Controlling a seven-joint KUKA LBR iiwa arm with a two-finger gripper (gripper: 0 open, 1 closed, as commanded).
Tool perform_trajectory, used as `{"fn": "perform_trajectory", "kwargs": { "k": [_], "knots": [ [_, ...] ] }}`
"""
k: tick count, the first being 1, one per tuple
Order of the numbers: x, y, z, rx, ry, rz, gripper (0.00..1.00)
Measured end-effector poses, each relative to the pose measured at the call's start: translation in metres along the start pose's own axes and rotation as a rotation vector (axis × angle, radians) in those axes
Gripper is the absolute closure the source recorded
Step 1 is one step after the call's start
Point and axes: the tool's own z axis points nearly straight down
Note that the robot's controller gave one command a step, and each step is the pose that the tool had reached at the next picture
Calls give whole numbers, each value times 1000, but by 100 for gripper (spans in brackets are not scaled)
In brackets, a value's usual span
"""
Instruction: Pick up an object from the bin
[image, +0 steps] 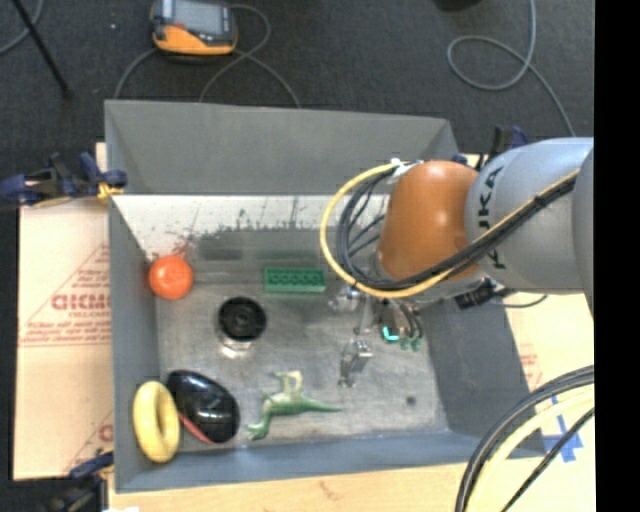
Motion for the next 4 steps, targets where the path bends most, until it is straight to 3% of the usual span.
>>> {"fn": "perform_trajectory", "kwargs": {
  "k": [1,2,3,4],
  "knots": [
    [-2,0,-4,0,-8,0,0],
    [15,39,34,2,-10,-89,0],
    [39,55,22,-1,-4,-76,0],
    [53,70,21,1,-8,-239,0]
  ]
}}
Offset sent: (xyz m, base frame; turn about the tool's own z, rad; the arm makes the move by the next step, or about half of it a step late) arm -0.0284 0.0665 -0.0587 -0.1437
